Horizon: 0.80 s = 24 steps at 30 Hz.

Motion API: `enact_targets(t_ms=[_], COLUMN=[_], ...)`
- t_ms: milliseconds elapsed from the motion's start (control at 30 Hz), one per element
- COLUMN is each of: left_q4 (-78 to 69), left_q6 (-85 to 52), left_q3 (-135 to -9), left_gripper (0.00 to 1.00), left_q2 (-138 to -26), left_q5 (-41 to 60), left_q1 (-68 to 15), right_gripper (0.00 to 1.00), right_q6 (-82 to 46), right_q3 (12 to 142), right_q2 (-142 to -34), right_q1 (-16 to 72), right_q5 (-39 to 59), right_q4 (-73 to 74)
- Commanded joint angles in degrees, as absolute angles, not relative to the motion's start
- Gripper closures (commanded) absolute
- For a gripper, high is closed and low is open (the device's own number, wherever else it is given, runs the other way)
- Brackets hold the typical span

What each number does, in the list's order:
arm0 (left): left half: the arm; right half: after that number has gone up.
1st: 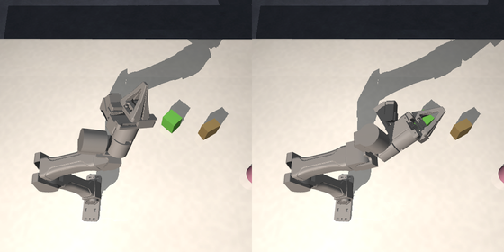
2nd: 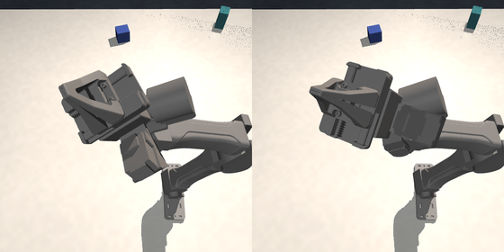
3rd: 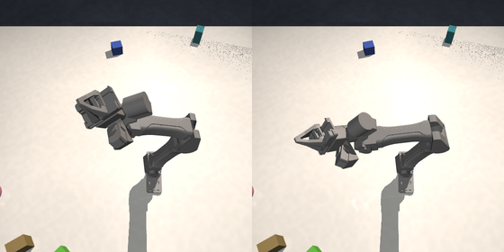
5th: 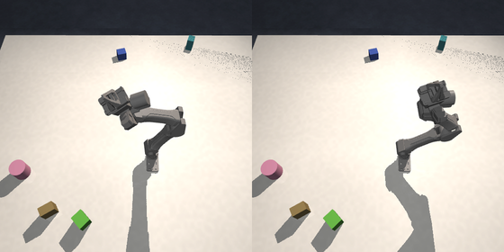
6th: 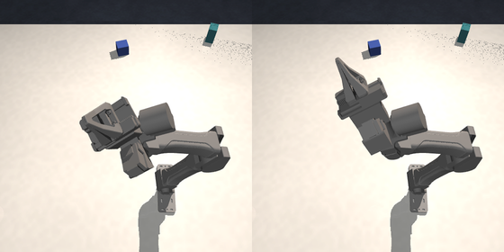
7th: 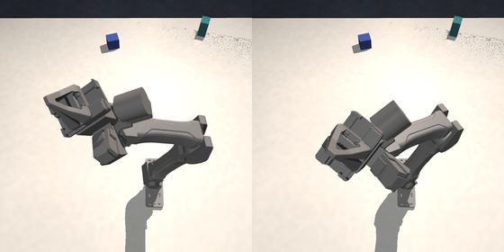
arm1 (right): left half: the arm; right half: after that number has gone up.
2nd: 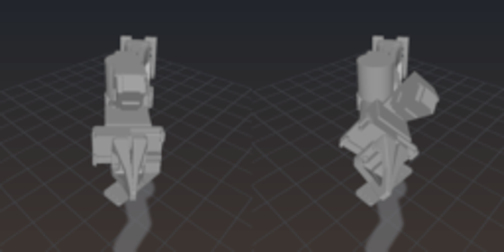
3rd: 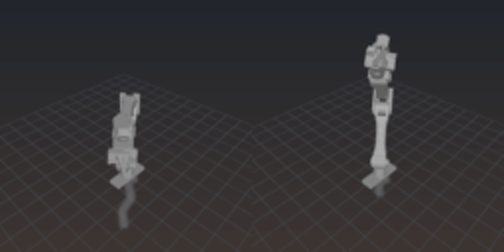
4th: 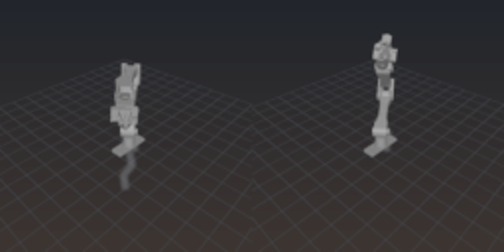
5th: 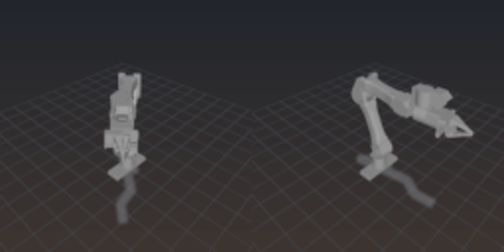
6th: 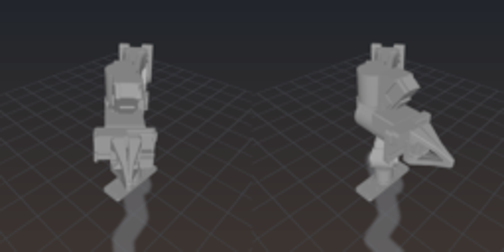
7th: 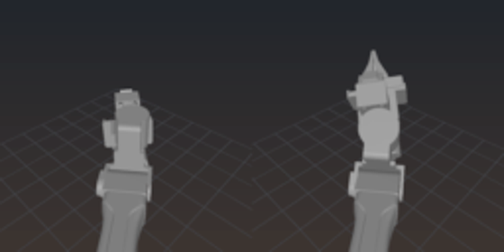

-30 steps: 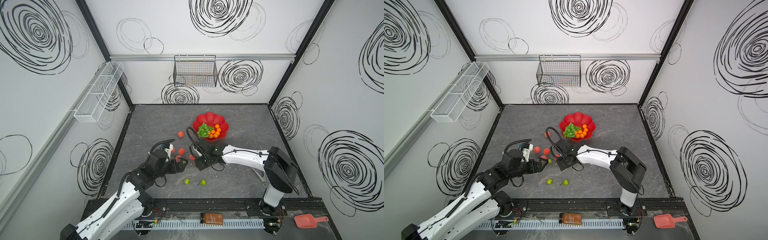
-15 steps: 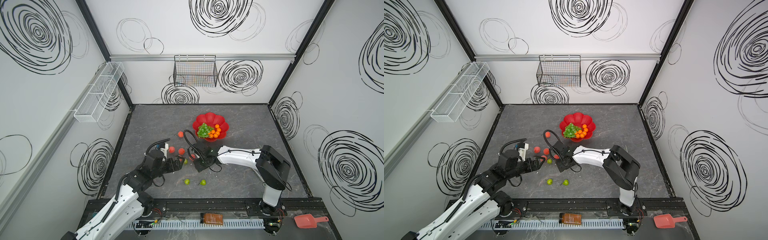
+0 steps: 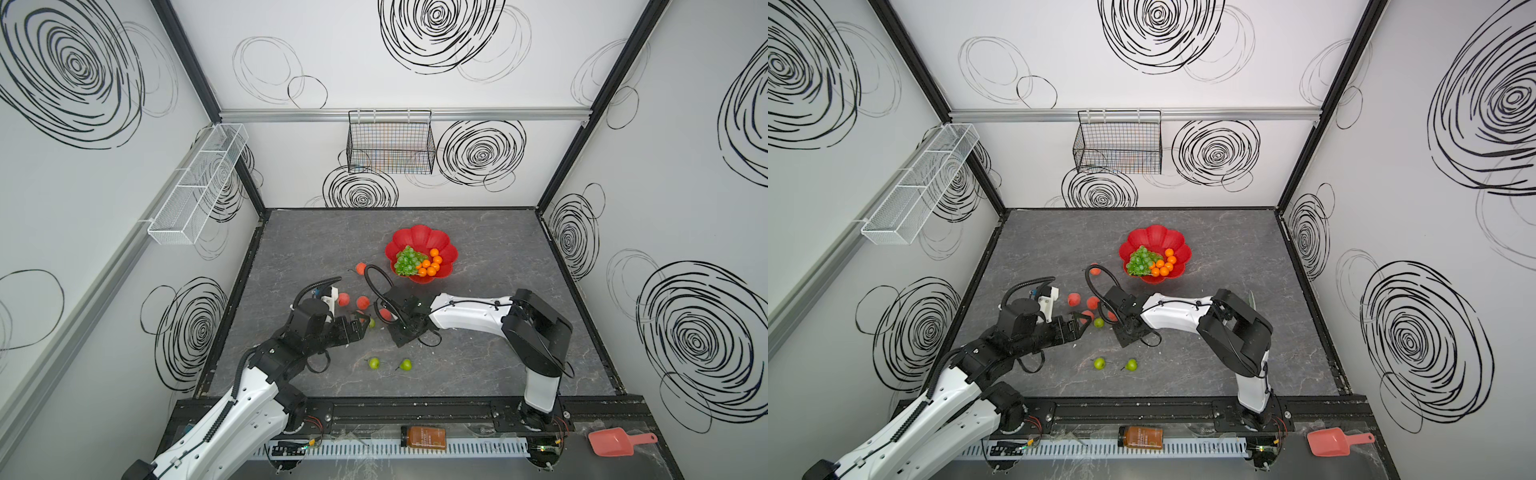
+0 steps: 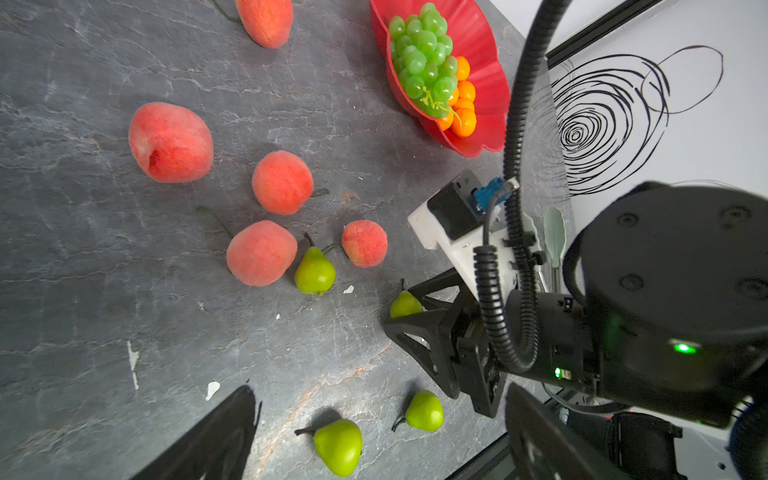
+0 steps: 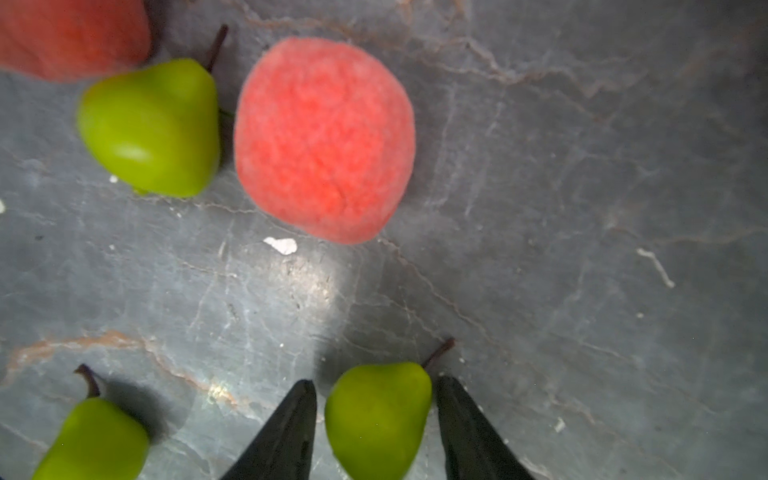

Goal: Place and organize the fake fruits in the fruit bowl
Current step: 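Lower and close the right gripper on the green pear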

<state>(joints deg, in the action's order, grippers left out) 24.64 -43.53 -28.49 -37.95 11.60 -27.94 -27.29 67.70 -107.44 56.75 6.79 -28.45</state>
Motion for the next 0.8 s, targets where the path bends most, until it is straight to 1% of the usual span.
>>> enact_targets(t_ms=[0, 133, 400, 600, 767], left_q4=[23.2, 23.2, 22.9, 19.4, 16.2], left_q6=[-43.2, -42.9, -42.4, -40.3, -38.9], left_q3=[-28.0, -28.1, -28.4, -29.7, -32.1], left_gripper=[0.04, 0.04, 0.04, 0.04, 0.04], left_q2=[-37.9, -38.1, -38.3, -40.7, -44.1], left_q5=[12.3, 12.4, 12.7, 14.0, 14.9], left_q1=[-27.5, -27.5, -27.4, -27.5, -27.6], right_gripper=[0.53, 0.56, 0.60, 0.61, 0.61], right_q6=[-27.7, -27.7, -27.9, -27.8, -28.1], right_q3=[69.1, 69.0, 68.7, 67.9, 66.2], right_q2=[-108.4, -108.2, -107.2, -104.3, -99.4], right_q1=[57.2, 57.2, 57.2, 55.5, 52.0], right_q5=[5.2, 5.2, 5.4, 9.3, 12.4], right_q4=[-29.3, -29.2, -29.2, -27.8, -27.0])
